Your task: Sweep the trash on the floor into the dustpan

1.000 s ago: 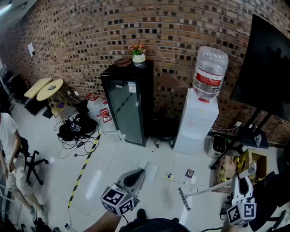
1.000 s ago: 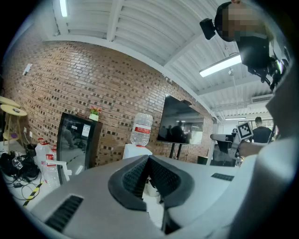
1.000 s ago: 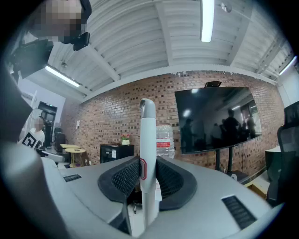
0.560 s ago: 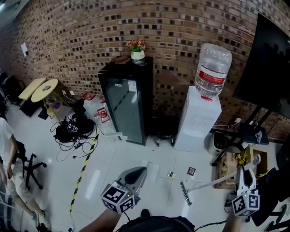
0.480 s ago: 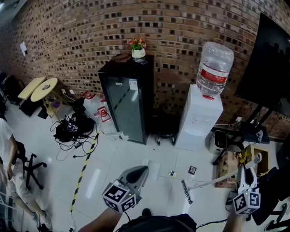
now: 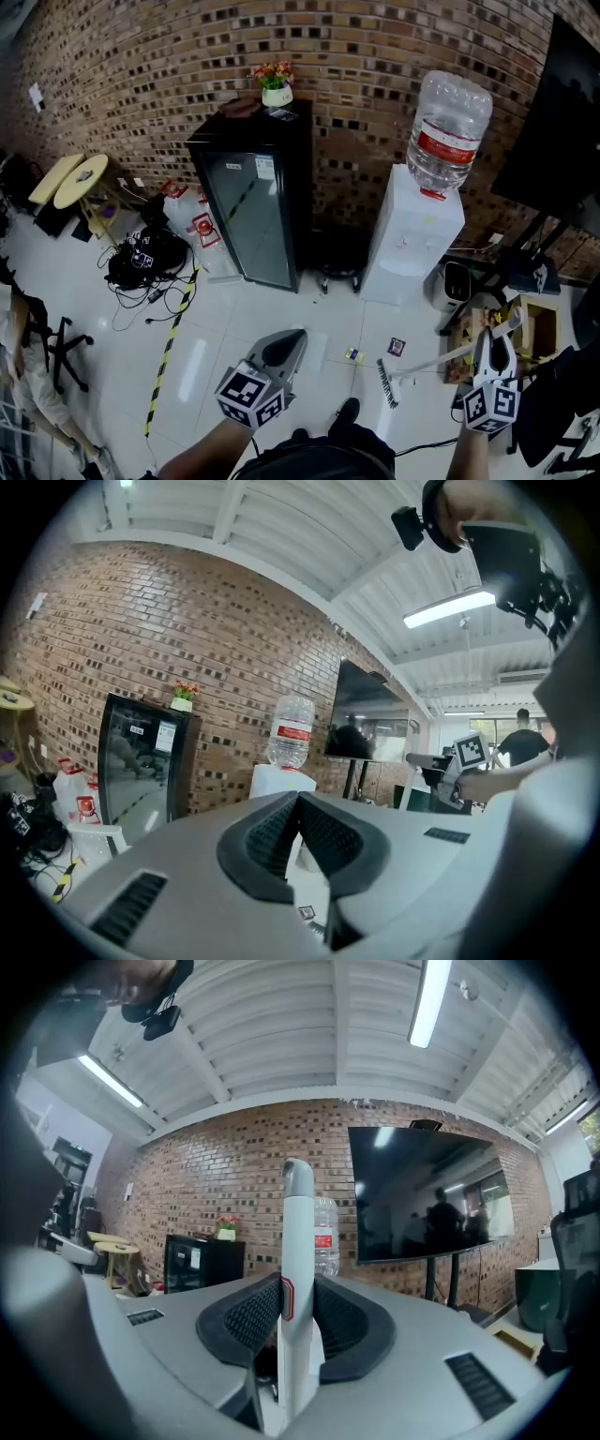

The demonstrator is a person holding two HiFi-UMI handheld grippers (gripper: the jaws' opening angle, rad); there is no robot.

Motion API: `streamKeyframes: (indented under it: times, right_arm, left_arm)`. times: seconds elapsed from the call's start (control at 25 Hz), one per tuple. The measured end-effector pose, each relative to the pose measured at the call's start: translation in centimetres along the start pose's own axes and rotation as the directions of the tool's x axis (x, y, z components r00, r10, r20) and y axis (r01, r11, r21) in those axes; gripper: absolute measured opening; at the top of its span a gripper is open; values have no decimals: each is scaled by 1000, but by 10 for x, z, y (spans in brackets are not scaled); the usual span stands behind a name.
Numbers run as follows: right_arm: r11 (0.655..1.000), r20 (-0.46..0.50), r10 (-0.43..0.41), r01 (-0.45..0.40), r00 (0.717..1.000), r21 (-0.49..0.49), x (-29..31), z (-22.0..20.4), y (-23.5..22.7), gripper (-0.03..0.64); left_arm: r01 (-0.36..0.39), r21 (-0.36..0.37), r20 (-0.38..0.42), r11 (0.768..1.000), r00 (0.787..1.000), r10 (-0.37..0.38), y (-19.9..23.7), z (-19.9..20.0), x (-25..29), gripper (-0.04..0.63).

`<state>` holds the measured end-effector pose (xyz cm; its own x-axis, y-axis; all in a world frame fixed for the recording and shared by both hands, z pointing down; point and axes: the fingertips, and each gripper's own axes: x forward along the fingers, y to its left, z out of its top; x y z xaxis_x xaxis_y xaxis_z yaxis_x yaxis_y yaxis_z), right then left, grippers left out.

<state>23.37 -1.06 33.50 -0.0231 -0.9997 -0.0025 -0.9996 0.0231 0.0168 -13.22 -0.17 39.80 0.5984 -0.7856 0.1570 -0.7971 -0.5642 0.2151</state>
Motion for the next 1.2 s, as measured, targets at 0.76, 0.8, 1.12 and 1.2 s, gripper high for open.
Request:
streamKeyframes:
  times: [0.76,0.8,1.12,1.2]
  right_arm:
    - [999,-144,-11,17,989,43,154,-152,-100,121]
    - [999,-155,-19,25,988,41,158,-160,-100,121]
    - [990,-238,-128,139,963,27,193,-218,-110,121]
    - [985,-258,-160,171,953,19,201,-234,-109,121]
  left_arm:
    - [-36,69,-135,997,990,46,2,-68,241,8]
    - [-22,62,-142,998,989,31,2,-72,248,8]
    - [44,47,-228,998,973,-32,42,-111,284,8]
    - [58,47,-247,997,968,-44,56,-122,290,8]
